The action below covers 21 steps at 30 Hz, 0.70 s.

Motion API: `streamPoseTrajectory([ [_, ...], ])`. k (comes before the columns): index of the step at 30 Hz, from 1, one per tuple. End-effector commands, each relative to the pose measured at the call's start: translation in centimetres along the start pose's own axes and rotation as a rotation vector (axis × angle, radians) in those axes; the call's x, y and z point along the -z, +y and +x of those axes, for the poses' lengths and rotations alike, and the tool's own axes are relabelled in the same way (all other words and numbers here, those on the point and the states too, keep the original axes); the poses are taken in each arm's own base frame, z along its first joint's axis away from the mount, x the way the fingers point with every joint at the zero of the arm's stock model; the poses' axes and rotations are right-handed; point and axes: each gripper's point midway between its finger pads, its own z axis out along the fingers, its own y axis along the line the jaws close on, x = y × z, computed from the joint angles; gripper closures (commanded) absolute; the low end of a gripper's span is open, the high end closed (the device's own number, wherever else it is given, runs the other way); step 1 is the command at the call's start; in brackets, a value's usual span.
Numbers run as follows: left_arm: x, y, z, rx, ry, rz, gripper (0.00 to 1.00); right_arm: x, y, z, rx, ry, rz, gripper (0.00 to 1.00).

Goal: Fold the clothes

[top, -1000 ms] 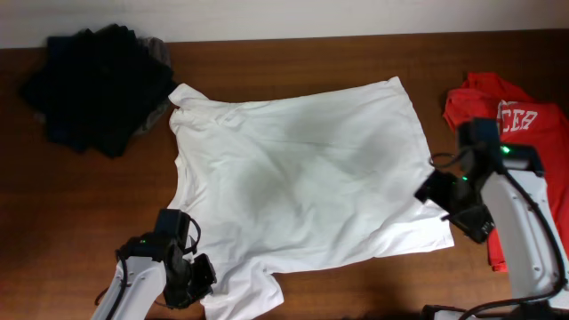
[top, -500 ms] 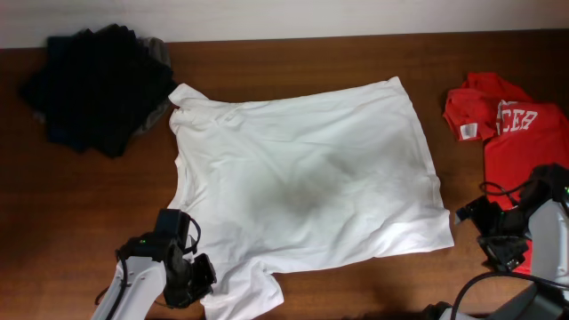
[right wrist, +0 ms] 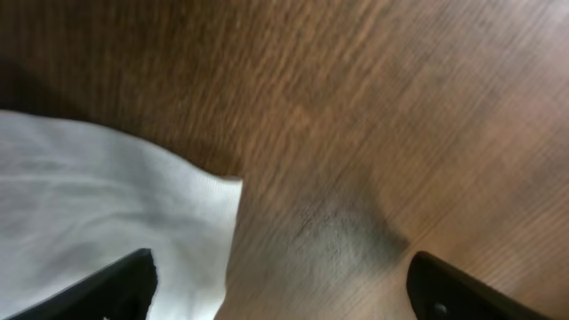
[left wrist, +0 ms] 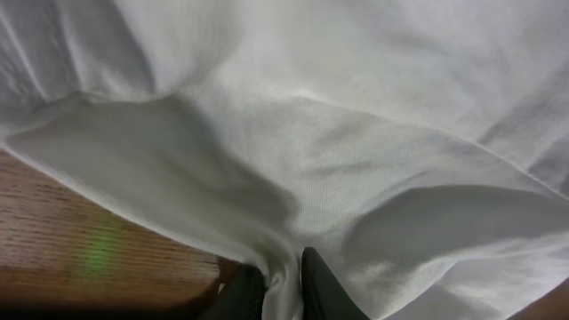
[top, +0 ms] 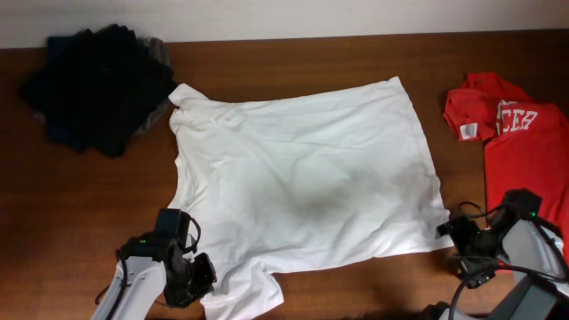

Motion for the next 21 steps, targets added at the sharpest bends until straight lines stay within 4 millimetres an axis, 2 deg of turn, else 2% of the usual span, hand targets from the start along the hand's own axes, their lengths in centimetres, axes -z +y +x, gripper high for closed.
streamPoseTrajectory([
  [1, -0.1, 0.0, 0.1, -0.015, 0.009, 0.003, 0.85, -0.7, 0.0, 0.3, -0.015, -0.006, -0.013, 0.14],
  [13, -0.1, 0.0, 0.1, -0.015, 0.008, 0.004, 0.84, -1.7, -0.1, -1.8, -0.008, -0.075, 0.021, 0.17],
  [16, -0.1, 0.0, 0.1, -0.015, 0.008, 0.004, 0.84, -2.0, -0.7, -2.0, -0.027, -0.092, 0.073, 0.17],
  [21, -0.1, -0.1, 0.1, -0.015, 0.006, 0.005, 0.84, -2.5, -0.1, -1.8, 0.008, -0.118, 0.125, 0.17],
])
